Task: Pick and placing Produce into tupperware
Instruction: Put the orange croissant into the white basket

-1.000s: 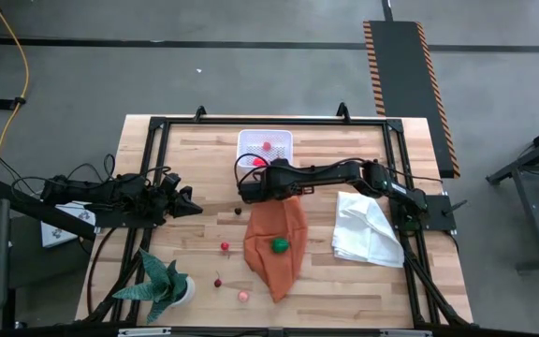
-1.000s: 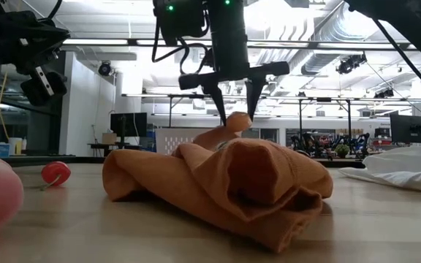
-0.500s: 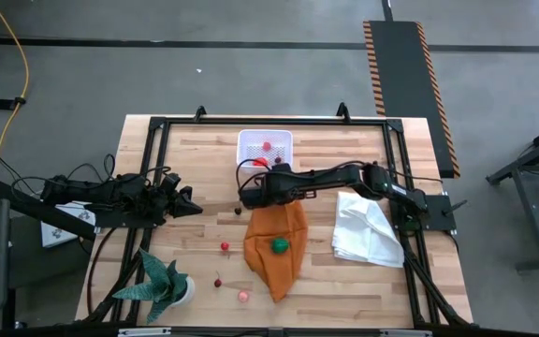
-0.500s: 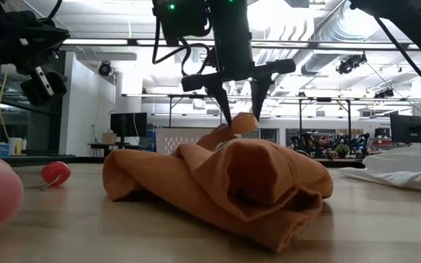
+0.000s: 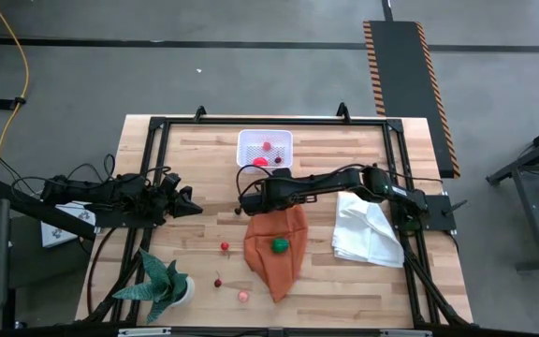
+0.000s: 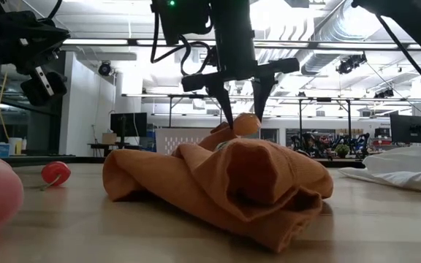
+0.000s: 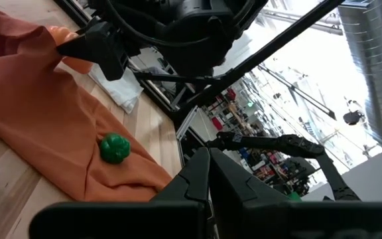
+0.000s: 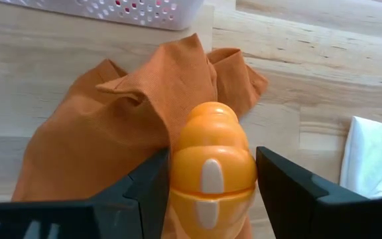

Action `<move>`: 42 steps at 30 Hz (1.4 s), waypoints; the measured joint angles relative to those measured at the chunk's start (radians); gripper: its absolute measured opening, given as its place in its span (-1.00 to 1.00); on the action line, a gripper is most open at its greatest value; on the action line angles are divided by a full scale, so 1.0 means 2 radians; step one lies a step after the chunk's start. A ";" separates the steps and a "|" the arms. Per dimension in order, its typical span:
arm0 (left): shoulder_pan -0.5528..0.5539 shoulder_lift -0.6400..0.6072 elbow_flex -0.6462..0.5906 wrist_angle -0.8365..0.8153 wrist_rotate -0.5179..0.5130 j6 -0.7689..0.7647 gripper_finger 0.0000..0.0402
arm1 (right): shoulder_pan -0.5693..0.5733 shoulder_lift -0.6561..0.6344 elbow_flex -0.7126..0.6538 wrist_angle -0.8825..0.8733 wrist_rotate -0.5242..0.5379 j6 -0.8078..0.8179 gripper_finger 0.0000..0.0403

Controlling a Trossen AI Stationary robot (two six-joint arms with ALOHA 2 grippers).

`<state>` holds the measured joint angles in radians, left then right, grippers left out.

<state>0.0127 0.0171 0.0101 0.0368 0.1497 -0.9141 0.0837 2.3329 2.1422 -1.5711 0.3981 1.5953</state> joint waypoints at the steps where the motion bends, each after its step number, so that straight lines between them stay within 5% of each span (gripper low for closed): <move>1: 0.000 0.000 0.000 0.000 0.000 0.000 -1.00 | 0.000 0.000 0.000 0.000 0.000 -0.002 -0.08; 42: 0.000 0.000 0.000 0.002 0.010 0.000 -1.00 | -0.009 -0.068 0.002 0.011 -0.002 -0.061 -0.08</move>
<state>0.0128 0.0170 0.0101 0.0402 0.1688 -0.9138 0.0662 2.1973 2.1455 -1.5494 0.3936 1.4728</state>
